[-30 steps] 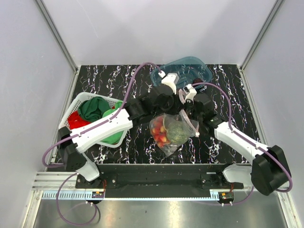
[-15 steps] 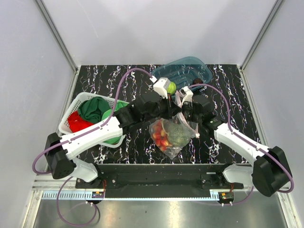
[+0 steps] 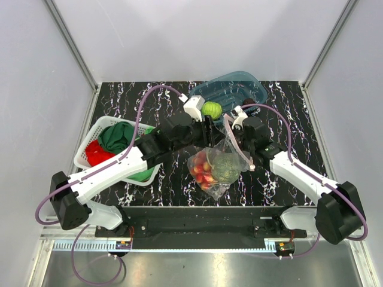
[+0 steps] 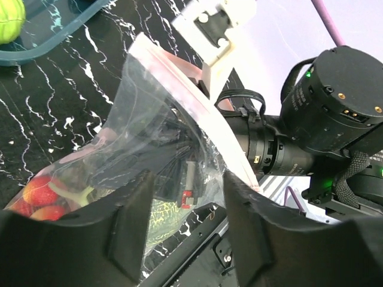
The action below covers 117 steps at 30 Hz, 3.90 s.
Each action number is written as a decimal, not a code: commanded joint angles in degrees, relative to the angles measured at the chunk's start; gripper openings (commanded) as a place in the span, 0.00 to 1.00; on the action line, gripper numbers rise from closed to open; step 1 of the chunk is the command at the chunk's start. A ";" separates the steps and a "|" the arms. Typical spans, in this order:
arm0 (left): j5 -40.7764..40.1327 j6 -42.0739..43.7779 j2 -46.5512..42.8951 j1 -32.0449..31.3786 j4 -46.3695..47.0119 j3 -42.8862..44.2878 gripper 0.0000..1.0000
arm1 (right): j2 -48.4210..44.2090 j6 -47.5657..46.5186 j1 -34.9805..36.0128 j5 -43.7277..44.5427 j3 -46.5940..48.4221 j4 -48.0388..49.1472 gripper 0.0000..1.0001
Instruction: Open the zip-top bag and remove the fake food
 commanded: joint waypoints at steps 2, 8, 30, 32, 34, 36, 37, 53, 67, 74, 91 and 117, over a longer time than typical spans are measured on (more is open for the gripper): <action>4.57 -0.28 0.95 -0.14 3.22 1.62 0.61 | -0.45 1.19 1.35 0.96 2.70 -0.28 0.00; 5.89 -1.69 3.14 -1.10 4.98 2.41 0.64 | -0.35 1.10 1.79 1.04 2.52 -0.37 0.00; 0.27 0.07 -3.95 0.65 1.29 -0.92 0.00 | -4.58 -3.56 1.97 6.84 2.87 -5.73 0.00; 1.14 0.42 -5.20 0.74 1.37 -1.72 0.00 | -4.40 -3.65 1.97 7.11 2.96 -5.82 0.00; 3.23 0.42 -6.08 0.74 1.73 -2.51 0.00 | -3.70 -3.39 1.97 6.76 3.22 -5.82 0.00; 5.00 -0.02 -6.78 0.74 3.30 -3.30 0.00 | -3.26 -3.04 1.97 6.06 3.83 -5.73 0.00; 6.67 -0.28 -7.05 0.74 4.44 -4.87 0.00 | -2.56 -2.25 1.97 5.18 4.01 -5.64 0.00; 7.99 -3.89 -7.05 0.65 9.63 -6.74 0.41 | -2.55 -1.81 2.06 4.74 9.29 -11.80 0.00; 7.30 -2.66 3.85 0.48 5.68 3.99 0.29 | -3.08 -1.54 1.97 3.77 8.59 -11.18 0.00; 6.68 -2.74 2.19 0.48 4.98 3.11 0.00 | -2.99 -1.63 2.06 3.77 7.71 -10.83 0.00; 7.57 -2.75 0.95 -1.19 6.30 1.70 0.46 | -2.55 -1.28 2.06 3.16 7.97 -10.92 0.00; -4.48 0.33 -8.09 -0.76 -2.40 -2.42 0.00 | -7.47 -6.02 2.06 9.22 9.81 -16.54 0.00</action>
